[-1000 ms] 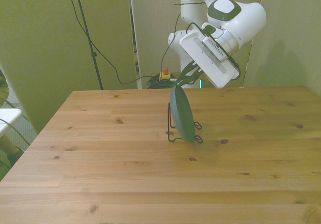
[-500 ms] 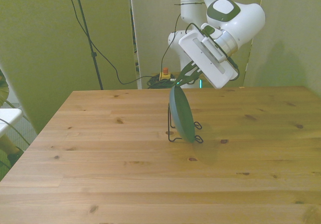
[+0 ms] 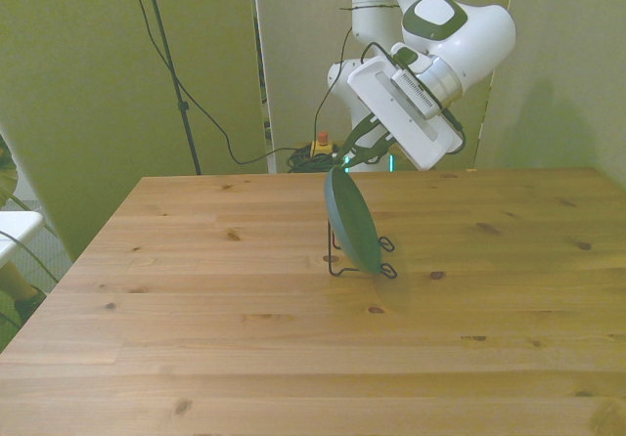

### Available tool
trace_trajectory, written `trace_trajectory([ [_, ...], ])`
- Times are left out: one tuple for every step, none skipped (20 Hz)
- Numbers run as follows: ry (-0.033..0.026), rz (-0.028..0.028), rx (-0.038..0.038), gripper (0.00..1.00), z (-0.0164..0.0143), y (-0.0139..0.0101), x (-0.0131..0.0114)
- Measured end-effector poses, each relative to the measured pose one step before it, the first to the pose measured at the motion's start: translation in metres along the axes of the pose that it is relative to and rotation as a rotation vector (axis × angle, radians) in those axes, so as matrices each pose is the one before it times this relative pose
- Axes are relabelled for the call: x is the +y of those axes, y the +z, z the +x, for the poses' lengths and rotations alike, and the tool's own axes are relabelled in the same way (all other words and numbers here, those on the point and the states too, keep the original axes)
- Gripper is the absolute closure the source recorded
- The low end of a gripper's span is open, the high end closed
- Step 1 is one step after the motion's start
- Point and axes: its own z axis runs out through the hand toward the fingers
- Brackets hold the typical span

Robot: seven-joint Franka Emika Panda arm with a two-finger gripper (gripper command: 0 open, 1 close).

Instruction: Load the plate

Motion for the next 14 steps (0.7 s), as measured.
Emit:
trace_trajectory([
  [0.00162,0.00100,0.00080,0.00,0.00078,-0.00071,0.00057],
  [0.00255,0.00166,0.00121,0.00,0.00125,-0.00108,0.00067],
  [0.00421,0.00304,0.00205,0.00,0.00205,-0.00195,0.00116],
  [0.00699,0.00525,0.00289,0.00,0.00323,-0.00344,0.00196],
  [0.00962,0.00789,0.00332,0.00,0.00440,-0.00543,0.00322],
  [0.01289,0.01228,0.00387,0.00,0.00547,-0.00782,0.00457],
  [0.01471,0.01977,0.00142,0.00,0.00657,-0.01016,0.00543],
  [0.00995,0.02950,-0.00882,0.00,0.00752,-0.01224,0.00587],
  [0.00369,0.04148,-0.02117,0.00,0.00777,-0.01338,0.00652],
  [-0.00390,0.04759,-0.03460,0.00,0.00848,-0.01297,0.00752],
  [-0.00888,0.04317,-0.03250,0.00,0.00813,-0.01068,0.00800],
  [-0.01401,0.04091,-0.03262,0.00,0.00800,-0.00805,0.00862],
  [-0.01563,0.04089,-0.03513,0.00,0.00613,-0.00445,0.00747],
  [-0.01512,0.03403,-0.03330,0.00,0.00341,-0.00073,0.00619],
])
